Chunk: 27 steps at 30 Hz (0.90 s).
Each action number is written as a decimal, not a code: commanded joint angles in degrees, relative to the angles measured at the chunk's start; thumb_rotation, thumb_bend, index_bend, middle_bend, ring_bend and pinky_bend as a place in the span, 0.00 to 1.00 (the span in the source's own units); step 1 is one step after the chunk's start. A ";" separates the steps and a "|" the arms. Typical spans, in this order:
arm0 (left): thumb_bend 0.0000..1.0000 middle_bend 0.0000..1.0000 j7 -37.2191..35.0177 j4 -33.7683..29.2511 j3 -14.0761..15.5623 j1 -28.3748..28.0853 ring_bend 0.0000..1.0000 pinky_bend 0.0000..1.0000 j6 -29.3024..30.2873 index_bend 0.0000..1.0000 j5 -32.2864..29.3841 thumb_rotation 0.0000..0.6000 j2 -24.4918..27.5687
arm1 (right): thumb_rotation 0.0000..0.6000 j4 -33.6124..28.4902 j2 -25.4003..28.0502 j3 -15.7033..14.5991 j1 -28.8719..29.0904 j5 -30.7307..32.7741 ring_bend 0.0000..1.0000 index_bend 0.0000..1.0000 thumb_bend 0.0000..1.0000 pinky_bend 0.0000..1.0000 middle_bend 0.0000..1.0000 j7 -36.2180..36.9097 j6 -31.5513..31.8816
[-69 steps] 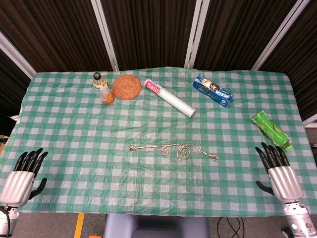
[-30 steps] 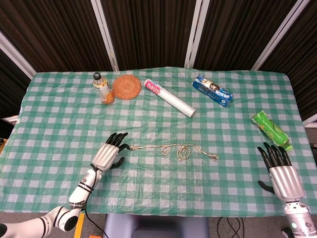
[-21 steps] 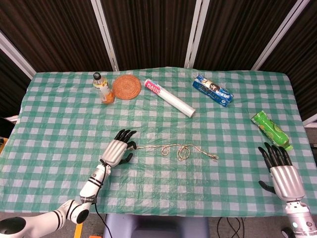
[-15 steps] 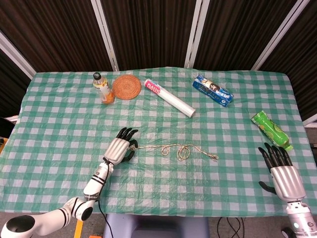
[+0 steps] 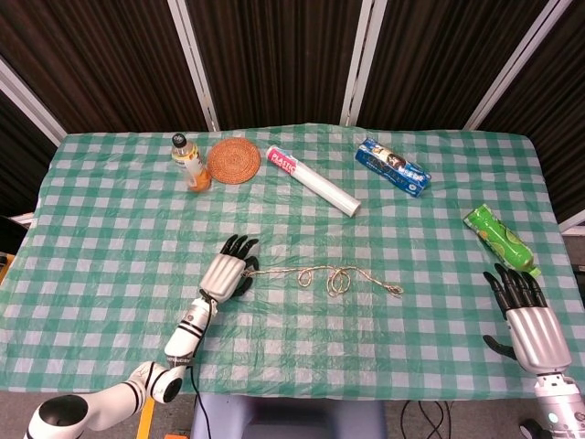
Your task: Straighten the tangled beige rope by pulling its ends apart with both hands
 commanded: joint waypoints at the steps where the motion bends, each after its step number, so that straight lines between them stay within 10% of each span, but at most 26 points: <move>1: 0.44 0.09 0.07 0.70 0.17 -0.26 0.00 0.02 0.19 0.45 0.01 1.00 -0.38 | 1.00 0.02 0.03 0.02 -0.01 0.09 0.00 0.00 0.18 0.00 0.00 -0.01 -0.05; 27: 0.44 0.11 0.06 4.24 1.02 -0.84 0.00 0.03 1.63 0.57 -0.45 1.00 -1.75 | 1.00 0.36 -0.54 0.19 0.26 0.54 0.00 0.00 0.18 0.00 0.00 -0.88 -0.83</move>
